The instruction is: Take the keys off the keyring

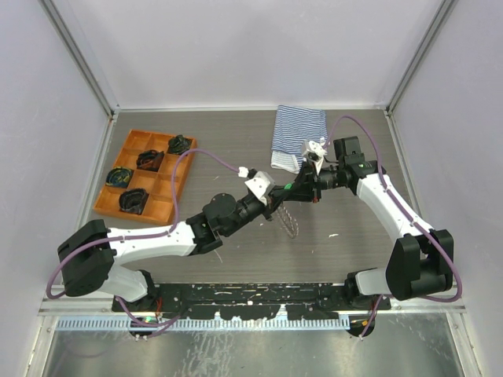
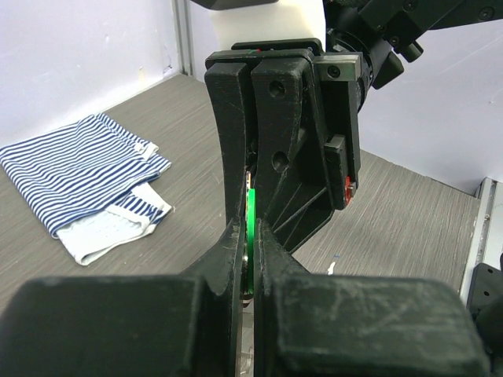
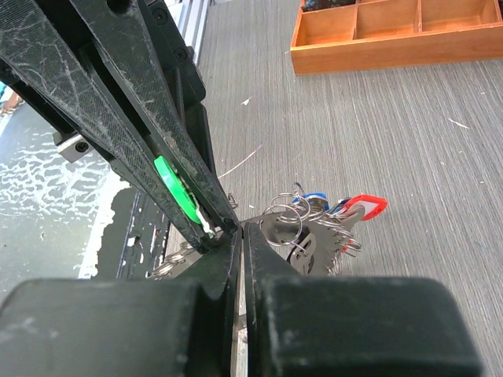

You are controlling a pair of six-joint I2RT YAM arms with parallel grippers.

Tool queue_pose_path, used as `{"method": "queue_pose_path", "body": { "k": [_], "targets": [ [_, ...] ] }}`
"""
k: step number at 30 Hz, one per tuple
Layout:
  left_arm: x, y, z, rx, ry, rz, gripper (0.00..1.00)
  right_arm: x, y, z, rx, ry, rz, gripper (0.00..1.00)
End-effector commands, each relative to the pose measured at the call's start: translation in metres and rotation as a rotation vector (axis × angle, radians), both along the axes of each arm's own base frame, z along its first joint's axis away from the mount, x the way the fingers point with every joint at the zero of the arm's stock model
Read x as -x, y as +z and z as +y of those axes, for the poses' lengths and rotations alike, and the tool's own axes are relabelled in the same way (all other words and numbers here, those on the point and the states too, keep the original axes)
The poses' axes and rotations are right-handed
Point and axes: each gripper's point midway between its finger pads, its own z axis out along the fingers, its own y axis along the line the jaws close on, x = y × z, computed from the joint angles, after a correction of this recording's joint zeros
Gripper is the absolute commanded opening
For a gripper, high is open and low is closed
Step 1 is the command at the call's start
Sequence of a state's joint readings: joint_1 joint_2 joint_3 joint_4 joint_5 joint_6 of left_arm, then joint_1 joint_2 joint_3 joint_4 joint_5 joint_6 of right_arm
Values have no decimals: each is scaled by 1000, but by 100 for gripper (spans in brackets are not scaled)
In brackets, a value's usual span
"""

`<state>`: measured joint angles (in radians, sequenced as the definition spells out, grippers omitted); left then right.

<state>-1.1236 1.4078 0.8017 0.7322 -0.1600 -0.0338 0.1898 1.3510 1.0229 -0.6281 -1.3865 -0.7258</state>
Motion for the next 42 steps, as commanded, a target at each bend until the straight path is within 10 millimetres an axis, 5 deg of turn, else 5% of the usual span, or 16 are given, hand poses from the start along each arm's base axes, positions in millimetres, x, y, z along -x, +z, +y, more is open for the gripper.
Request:
{"method": "queue_pose_path", "body": {
  "k": [1,42],
  "targets": [
    [5,42,-5,125,-45,-48,0,11,17,12,-51,75,-25,2],
    [-16,48,43,234,110,0,0,-19,15,8,-42,-111,206,1]
  ]
}}
